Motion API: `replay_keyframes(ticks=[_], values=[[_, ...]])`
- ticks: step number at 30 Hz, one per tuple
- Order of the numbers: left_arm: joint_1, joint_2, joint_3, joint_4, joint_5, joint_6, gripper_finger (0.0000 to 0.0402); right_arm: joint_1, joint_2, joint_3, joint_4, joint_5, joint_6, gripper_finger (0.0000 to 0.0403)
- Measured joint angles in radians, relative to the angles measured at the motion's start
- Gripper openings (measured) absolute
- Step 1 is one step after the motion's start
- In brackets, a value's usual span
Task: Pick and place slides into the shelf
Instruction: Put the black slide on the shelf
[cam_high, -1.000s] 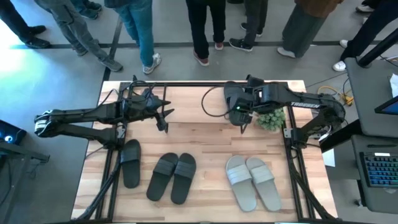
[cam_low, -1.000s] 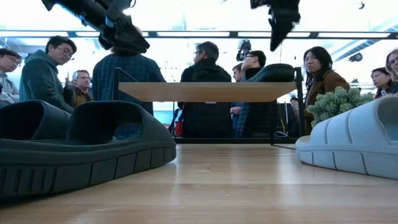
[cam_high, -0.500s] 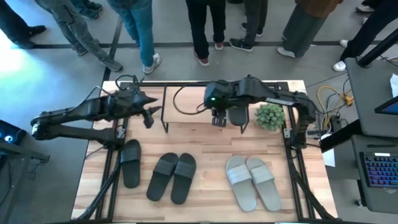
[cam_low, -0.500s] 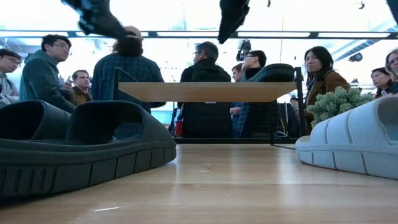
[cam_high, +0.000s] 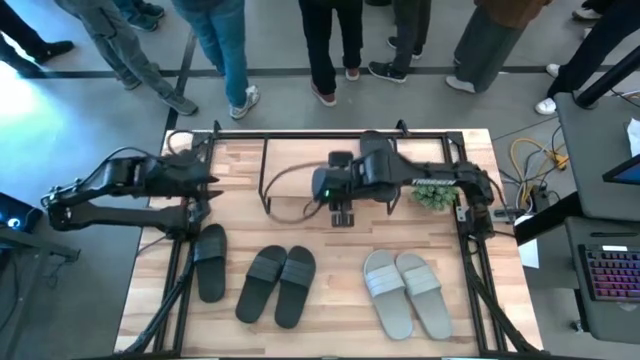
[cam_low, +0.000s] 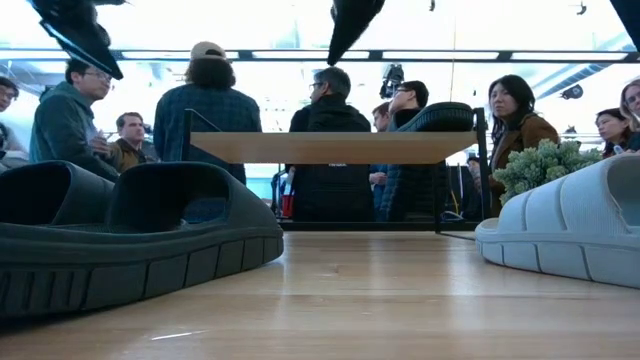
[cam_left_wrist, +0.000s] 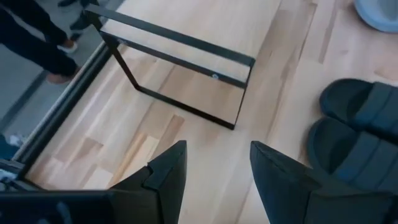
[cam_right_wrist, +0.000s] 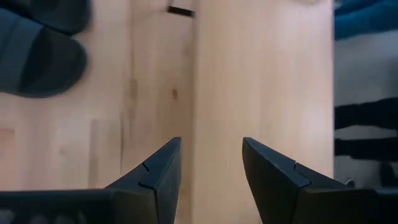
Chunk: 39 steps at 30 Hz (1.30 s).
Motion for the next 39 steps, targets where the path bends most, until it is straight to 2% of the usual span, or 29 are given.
replay_keyframes(ticks=[8, 20, 25, 29, 35, 37, 39], values=[[0.0, -0.067, -0.007, -0.029, 0.003, 0.086, 0.0162, 0.108, 0.06, 0.095, -0.012, 0.103, 0.136, 0.016], [0.0, -0.08, -0.064, -0.02, 0.006, 0.18, 0.0162, 0.26, 0.223, 0.183, -0.091, 0.102, 0.463, 0.016], [0.0, -0.086, -0.07, -0.025, 0.019, 0.177, 0.0162, 0.288, 0.252, 0.213, -0.099, 0.102, 0.484, 0.016], [0.0, -0.065, -0.07, -0.106, 0.088, 0.107, 0.0162, 0.279, 0.242, 0.22, -0.122, 0.117, 0.527, 0.016], [-0.005, 0.02, -0.074, -0.304, 0.102, 0.083, 0.0157, 0.252, 0.162, 0.221, -0.153, 0.292, 0.555, 0.016], [-0.01, 0.039, -0.046, -0.32, 0.125, 0.082, 0.0146, 0.244, 0.148, 0.221, -0.166, 0.299, 0.516, 0.016], [-0.016, 0.047, 0.011, -0.273, 0.195, 0.081, 0.013, 0.234, 0.139, 0.22, -0.19, 0.315, 0.487, 0.016]])
